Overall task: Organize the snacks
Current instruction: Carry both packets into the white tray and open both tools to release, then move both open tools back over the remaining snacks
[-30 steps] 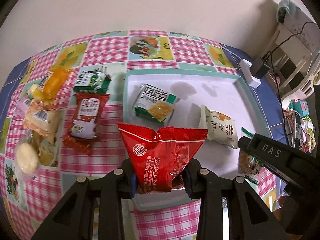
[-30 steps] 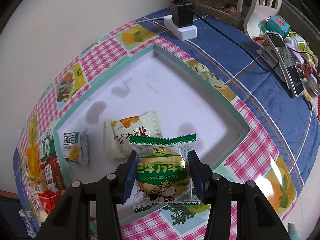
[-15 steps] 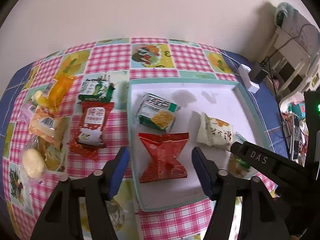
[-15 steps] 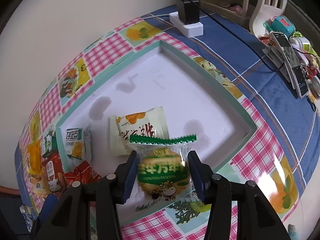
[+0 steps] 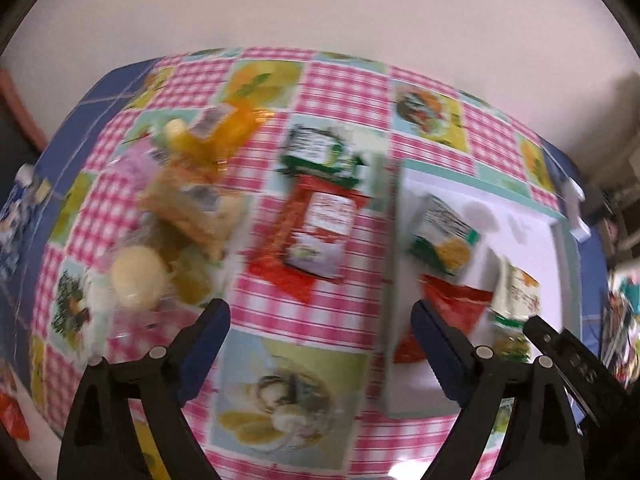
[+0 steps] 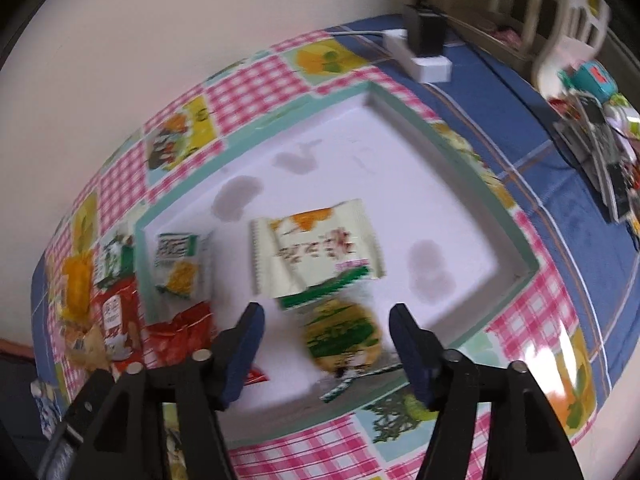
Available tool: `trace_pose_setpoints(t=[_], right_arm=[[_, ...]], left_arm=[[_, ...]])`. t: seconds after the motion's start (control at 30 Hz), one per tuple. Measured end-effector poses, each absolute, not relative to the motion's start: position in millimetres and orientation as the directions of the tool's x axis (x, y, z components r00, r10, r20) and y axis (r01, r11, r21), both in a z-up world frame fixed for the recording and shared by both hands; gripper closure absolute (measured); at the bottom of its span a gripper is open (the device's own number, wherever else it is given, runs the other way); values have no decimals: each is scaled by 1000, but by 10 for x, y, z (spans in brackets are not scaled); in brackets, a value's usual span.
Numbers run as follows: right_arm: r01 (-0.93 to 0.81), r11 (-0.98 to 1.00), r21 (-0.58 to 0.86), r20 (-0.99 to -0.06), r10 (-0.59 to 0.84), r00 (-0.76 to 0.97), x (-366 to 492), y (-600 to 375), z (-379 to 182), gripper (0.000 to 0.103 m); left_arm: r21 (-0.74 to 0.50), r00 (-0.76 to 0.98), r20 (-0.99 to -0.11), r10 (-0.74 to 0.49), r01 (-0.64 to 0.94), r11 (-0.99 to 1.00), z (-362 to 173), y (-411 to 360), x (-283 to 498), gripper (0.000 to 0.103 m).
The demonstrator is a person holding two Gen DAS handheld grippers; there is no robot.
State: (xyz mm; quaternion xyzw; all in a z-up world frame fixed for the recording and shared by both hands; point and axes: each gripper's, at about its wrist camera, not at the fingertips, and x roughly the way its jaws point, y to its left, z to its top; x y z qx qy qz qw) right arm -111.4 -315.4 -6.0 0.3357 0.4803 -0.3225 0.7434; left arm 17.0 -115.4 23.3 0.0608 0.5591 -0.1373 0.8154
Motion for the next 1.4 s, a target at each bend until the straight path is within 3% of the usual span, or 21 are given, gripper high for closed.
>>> trace_pose_setpoints(t=[0.07, 0.2, 0.33, 0.63, 1.1, 1.4], right_arm=[[781, 597, 181, -928, -160, 337, -1044, -3075, -36, 23], [753, 637, 167, -924, -167, 345, -959, -2958, 0, 18], [740, 654, 160, -920, -173, 351, -919, -2886, 15, 0], [701, 698, 145, -910, -185, 372, -792, -2697, 90, 0], [456, 850, 262, -857, -13, 516, -301, -1830, 224, 0], [400, 874, 275, -857, 34, 514, -106, -1587, 118, 0]], left_arm=[[-46, 338, -932, -130, 247, 968, 229, -1037, 232, 10], [-41, 326, -940, -96, 173, 984, 212, -807, 336, 8], [-46, 321, -944, -81, 115, 992, 205, -579, 420, 6], [-66, 328, -942, -72, 31, 997, 165, -148, 589, 3], [-129, 344, -937, -64, -170, 977, 194, 687, 799, 3], [-145, 308, -948, -77, -206, 968, 108, 828, 837, 3]])
